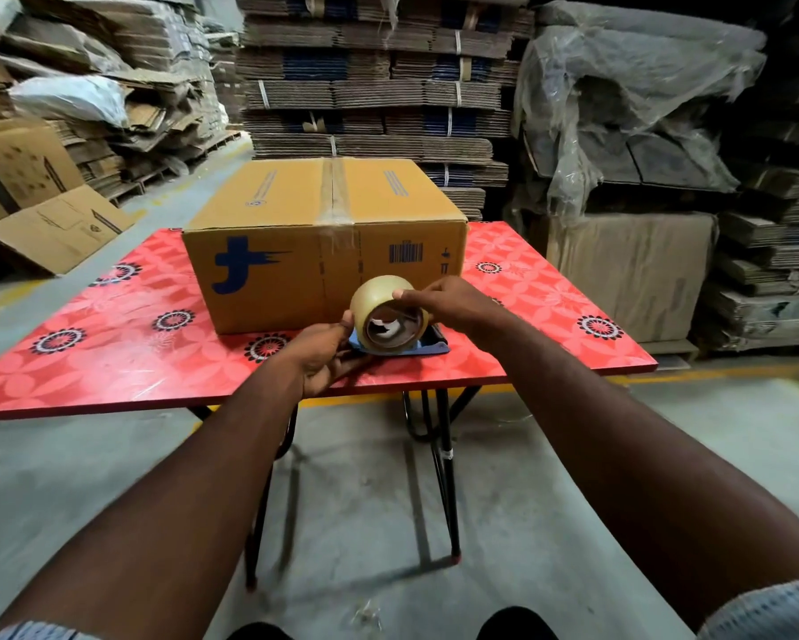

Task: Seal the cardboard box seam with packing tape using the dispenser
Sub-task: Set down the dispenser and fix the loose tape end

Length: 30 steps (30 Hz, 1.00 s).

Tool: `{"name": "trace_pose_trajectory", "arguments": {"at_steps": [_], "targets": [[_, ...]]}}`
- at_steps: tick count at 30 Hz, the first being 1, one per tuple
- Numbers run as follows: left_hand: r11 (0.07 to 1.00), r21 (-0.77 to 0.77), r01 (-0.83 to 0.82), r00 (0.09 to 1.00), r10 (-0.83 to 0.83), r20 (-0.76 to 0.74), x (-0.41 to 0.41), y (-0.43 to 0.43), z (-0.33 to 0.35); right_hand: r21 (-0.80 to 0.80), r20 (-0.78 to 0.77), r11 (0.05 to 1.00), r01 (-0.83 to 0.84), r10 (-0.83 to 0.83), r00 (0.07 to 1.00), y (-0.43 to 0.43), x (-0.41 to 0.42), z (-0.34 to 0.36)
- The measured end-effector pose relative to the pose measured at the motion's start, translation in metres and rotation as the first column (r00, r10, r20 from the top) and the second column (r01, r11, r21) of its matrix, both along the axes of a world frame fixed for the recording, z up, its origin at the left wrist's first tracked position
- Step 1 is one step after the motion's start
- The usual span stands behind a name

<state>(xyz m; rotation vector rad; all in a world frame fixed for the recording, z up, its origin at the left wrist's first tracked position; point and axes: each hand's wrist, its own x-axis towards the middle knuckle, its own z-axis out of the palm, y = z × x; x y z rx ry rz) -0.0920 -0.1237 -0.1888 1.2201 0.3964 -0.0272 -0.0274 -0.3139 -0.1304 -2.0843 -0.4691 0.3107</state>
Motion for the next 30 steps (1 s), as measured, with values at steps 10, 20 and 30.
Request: {"name": "trace_pose_trajectory", "arguments": {"at_steps": [10,20,30], "targets": [[0.855,0.478,-0.201,0.972,0.236,-0.012,0.005,0.021,-0.001,0.084,-0.062,0.988,-0.131,0.137,0.989,0.015,0.007,-0.016],[0.535,0.793,-0.291,0.948,0.27,0.165,-0.005,0.03,-0.001,0.062,-0.003,0.993,0.101,-0.101,0.995,0.003,0.025,-0.049],[0.027,0.974,-0.224,0.954,-0.198,0.225,0.004,0.0,0.025,-0.059,-0.124,0.988,0.141,-0.147,0.981,0.009,0.029,-0.051]]}}
